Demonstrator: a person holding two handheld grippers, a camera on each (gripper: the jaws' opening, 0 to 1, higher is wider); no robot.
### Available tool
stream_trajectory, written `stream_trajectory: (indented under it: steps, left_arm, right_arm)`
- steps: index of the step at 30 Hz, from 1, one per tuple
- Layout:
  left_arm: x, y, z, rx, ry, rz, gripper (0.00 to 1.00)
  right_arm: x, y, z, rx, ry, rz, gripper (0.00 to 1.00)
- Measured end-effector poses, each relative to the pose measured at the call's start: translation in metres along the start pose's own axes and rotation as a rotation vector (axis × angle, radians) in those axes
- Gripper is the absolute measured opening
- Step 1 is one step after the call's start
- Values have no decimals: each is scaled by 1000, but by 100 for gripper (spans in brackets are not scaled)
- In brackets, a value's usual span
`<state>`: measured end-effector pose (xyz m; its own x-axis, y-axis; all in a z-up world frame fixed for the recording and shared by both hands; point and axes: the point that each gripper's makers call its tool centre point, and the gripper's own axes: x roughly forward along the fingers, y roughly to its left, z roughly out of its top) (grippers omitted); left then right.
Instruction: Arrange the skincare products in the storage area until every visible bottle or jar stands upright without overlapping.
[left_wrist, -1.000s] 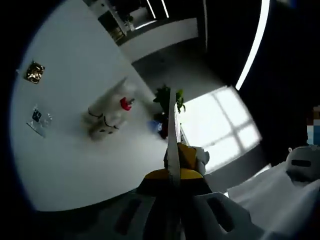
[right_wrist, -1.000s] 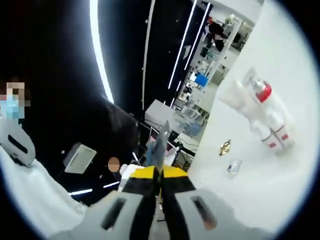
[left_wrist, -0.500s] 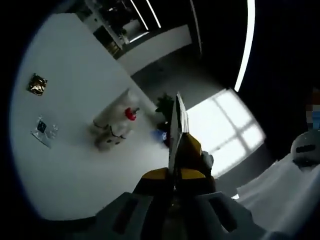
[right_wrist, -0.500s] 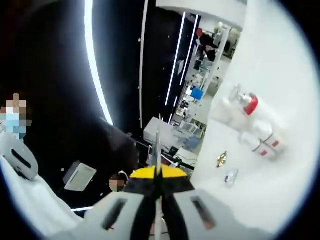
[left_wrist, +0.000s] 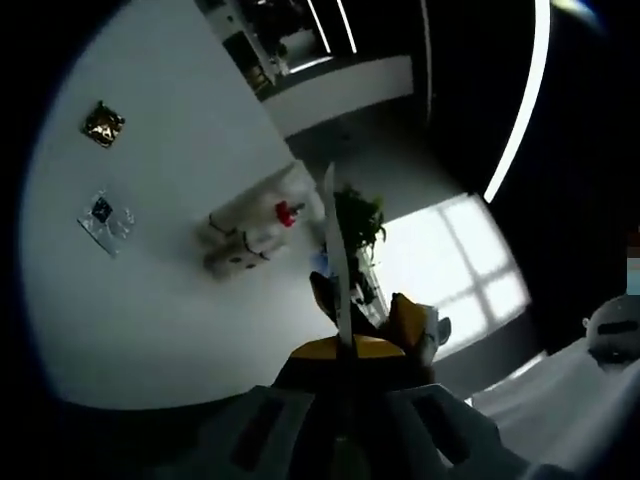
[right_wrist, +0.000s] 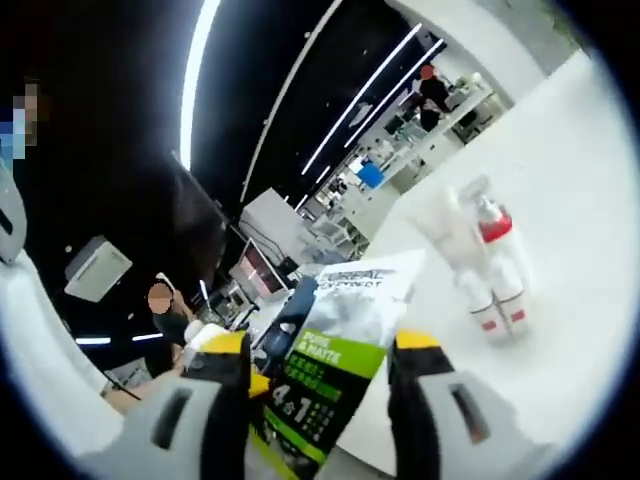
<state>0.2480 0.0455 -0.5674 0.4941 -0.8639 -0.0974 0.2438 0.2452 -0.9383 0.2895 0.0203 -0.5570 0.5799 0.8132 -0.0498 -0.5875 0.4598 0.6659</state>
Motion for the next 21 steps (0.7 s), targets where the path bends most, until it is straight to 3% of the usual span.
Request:
stream_trajectory:
  steps: [11, 21]
  left_arm:
    - [-8, 24, 16, -36, -22, 39, 0]
    - [2, 74, 35, -51, -23, 119, 0]
  right_arm:
    - [0, -7, -18, -71, 67, -48, 61]
    - [-16, -29, -26, -104, 92, -141, 68]
